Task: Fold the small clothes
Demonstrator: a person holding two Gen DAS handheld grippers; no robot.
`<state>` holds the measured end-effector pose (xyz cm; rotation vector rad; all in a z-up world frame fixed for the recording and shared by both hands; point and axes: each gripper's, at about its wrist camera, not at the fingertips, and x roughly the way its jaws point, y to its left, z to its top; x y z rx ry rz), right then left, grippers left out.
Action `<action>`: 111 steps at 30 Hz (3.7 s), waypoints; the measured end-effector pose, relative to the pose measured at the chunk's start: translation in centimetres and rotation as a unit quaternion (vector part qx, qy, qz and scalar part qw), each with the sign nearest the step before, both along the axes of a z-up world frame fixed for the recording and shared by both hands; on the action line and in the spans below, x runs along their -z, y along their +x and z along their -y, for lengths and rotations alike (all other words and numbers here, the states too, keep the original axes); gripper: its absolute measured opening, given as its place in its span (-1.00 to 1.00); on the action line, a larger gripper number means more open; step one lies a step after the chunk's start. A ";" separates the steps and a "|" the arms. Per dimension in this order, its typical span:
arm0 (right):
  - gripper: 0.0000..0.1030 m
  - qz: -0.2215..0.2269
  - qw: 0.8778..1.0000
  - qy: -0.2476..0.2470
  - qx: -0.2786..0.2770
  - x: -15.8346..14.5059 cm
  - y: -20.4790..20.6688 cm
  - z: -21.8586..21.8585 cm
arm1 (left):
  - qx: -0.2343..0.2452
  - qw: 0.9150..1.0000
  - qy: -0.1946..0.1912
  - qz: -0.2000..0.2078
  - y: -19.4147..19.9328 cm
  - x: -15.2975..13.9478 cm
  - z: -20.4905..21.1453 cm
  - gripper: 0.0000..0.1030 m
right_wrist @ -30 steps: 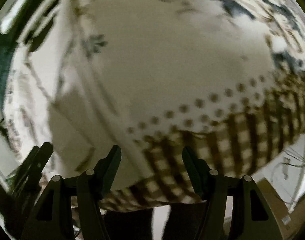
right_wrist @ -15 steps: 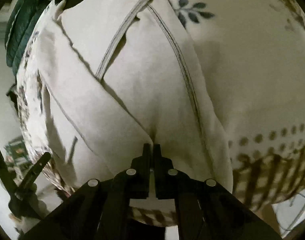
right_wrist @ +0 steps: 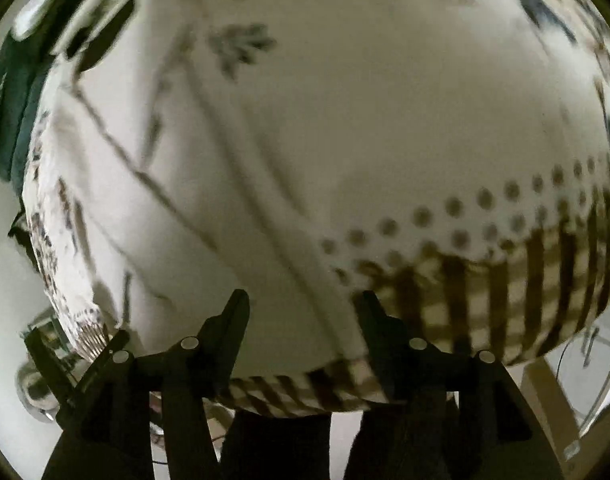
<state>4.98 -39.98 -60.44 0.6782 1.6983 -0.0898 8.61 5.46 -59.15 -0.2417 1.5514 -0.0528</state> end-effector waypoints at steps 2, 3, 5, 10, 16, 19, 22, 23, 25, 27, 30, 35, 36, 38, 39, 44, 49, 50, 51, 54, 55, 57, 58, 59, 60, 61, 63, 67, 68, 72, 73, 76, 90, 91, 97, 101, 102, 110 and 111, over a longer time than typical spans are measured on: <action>0.14 -0.024 1.000 0.012 0.009 1.4 -0.9 1.6 | 0.008 1.000 -0.002 -0.004 0.0 0.5 1.0 -0.56; 0.14 -0.031 0.999 0.022 0.012 2.0 -1.3 2.0 | 0.009 1.000 0.000 0.002 -0.3 0.3 1.1 -0.67; 0.14 -0.041 0.998 0.043 0.026 2.8 -1.8 2.8 | 0.001 1.000 -0.004 0.005 -0.5 0.0 0.9 -0.93; -0.89 -0.022 0.998 0.059 0.031 1.7 -2.1 2.7 | -0.023 0.999 -0.029 0.016 -1.3 -1.7 0.0 -0.97; -0.91 0.016 0.997 0.066 0.026 -2.2 -1.9 2.1 | -0.079 0.994 -0.079 0.015 -1.4 -4.7 -1.2 -0.97; -0.91 0.035 0.995 0.087 0.041 -4.8 -1.1 2.7 | -0.107 0.989 -0.100 0.025 0.1 -6.8 -2.0 -0.97; -0.91 0.055 0.992 0.100 0.055 -7.1 0.9 3.2 | -0.118 0.985 -0.115 0.048 3.1 -8.3 -2.5 -0.97; -0.91 0.063 0.991 0.105 0.059 -7.8 2.0 3.6 | -0.119 0.984 -0.118 0.056 4.5 -8.7 -2.5 -0.97; -0.91 0.082 0.989 0.105 0.062 -8.7 4.2 4.6 | -0.122 0.982 -0.123 0.076 7.7 -9.0 -2.7 -0.97; -0.91 0.107 0.989 0.092 0.053 -9.8 7.6 5.0 | -0.122 0.981 -0.121 0.092 10.5 -9.0 -2.5 -0.97; -0.91 0.131 0.987 0.075 0.047 -10.0 12.1 5.2 | -0.124 0.978 -0.127 0.113 15.4 -8.6 -1.7 -0.97; -0.91 0.147 0.988 0.030 0.043 -8.8 21.5 4.5 | -0.130 0.973 -0.146 0.122 22.1 -5.5 -1.2 -0.94; -0.91 0.145 0.988 0.028 0.048 -8.5 22.5 4.4 | -0.132 0.971 -0.156 0.120 23.2 -4.7 -1.3 -0.93; -0.88 0.138 0.988 0.033 0.061 -7.3 25.3 4.5 | -0.141 0.968 -0.176 0.108 24.9 -3.5 -1.7 -0.88; -0.86 0.138 0.987 0.041 0.070 -6.6 26.2 4.6 | -0.145 0.966 -0.184 0.105 25.3 -3.3 -2.2 -0.84; -0.04 0.161 0.977 0.075 0.118 -6.4 27.9 5.9 | -0.169 0.957 -0.201 0.121 25.1 -3.7 -5.7 -0.03; -0.04 0.151 0.984 0.039 0.083 -6.9 25.9 5.8 | -0.116 0.975 -0.148 0.121 23.6 -4.2 -5.9 -0.02; -0.04 0.144 0.987 0.029 0.065 -6.7 25.9 5.3 | -0.099 0.979 -0.136 0.115 23.5 -3.9 -5.4 -0.02; -0.04 0.140 0.989 0.023 0.052 -6.4 25.3 5.1 | -0.082 0.983 -0.127 0.108 23.6 -3.5 -4.7 -0.02; -0.04 0.127 0.992 -0.002 0.007 -5.2 25.8 3.7 | -0.042 0.988 -0.111 0.098 24.6 -2.5 -2.6 -0.02; -0.04 0.124 0.992 -0.008 0.000 -4.8 26.2 3.4 | -0.031 0.989 -0.107 0.098 25.2 -2.3 -1.8 -0.02; -0.04 0.125 0.992 -0.009 -0.005 -4.1 27.3 2.9 | -0.011 0.991 -0.092 0.099 26.4 -1.7 -0.5 -0.02; -0.04 0.128 0.992 -0.009 -0.006 -3.9 28.0 2.6 | -0.005 0.992 -0.081 0.099 27.1 -1.4 0.1 -0.07; -0.05 0.133 0.991 -0.012 -0.007 -3.8 28.5 2.3 | -0.001 0.992 -0.077 0.104 27.6 -1.2 0.4 -0.15; -0.21 0.137 0.990 -0.015 -0.006 -3.9 28.8 2.2 | 0.002 0.991 -0.077 0.113 27.9 -1.1 0.6 -0.39; -0.60 0.144 0.989 -0.020 -0.005 -4.0 29.2 2.0 | 0.006 0.990 -0.076 0.117 28.2 -1.2 0.7 -0.95; -0.88 0.152 0.988 -0.039 -0.012 -4.5 29.8 1.5 | 0.001 0.988 -0.085 0.126 28.4 -1.7 0.5 -0.94; -0.94 0.176 0.982 -0.061 -0.012 -6.1 29.7 1.1 | -0.021 0.987 -0.085 0.133 27.9 -2.1 -1.2 -0.95; -0.94 0.181 0.981 -0.064 -0.007 -6.5 29.7 1.2 | -0.029 0.988 -0.083 0.129 27.9 -1.8 -1.7 -0.95; -0.94 0.180 0.981 -0.075 0.013 -6.5 29.4 2.2 | -0.060 0.987 -0.096 0.115 27.9 -1.0 -3.4 -0.95; -0.95 0.178 0.981 -0.074 0.019 -6.3 29.4 2.5 | -0.061 0.987 -0.096 0.115 27.9 -1.0 -3.6 -0.95; -0.95 0.171 0.982 -0.074 0.021 -5.7 29.7 2.7 | -0.061 0.987 -0.114 0.100 28.0 -1.0 -3.6 -0.86; -0.09 0.079 0.995 0.027 0.048 -4.8 22.0 3.4 | -0.093 0.971 -0.221 0.018 18.8 -0.9 -4.0 -0.06; -0.09 0.069 0.995 0.039 0.056 -4.2 20.9 3.3 | -0.095 0.969 -0.229 0.017 18.2 -0.6 -3.8 -0.10; -0.18 0.039 0.983 0.115 0.139 0.0 16.0 3.0 | -0.108 0.971 -0.209 0.038 17.2 -0.2 -3.7 -0.92; -0.84 0.072 0.981 0.096 0.155 0.0 15.2 1.9 | -0.095 0.976 -0.191 0.043 17.5 -0.5 -4.0 -0.92; -0.87 0.077 0.980 0.086 0.162 -0.3 15.1 2.0 | -0.094 0.977 -0.186 0.041 17.6 -0.3 -4.2 -0.92; -0.55 0.051 0.991 0.043 0.118 -2.0 16.7 1.8 | -0.051 0.986 -0.155 0.037 19.0 -3.6 -4.8 -0.10; -0.19 0.055 0.993 0.029 0.104 -2.9 17.3 1.9 | -0.040 0.986 -0.152 0.052 19.7 -4.5 -4.6 0.11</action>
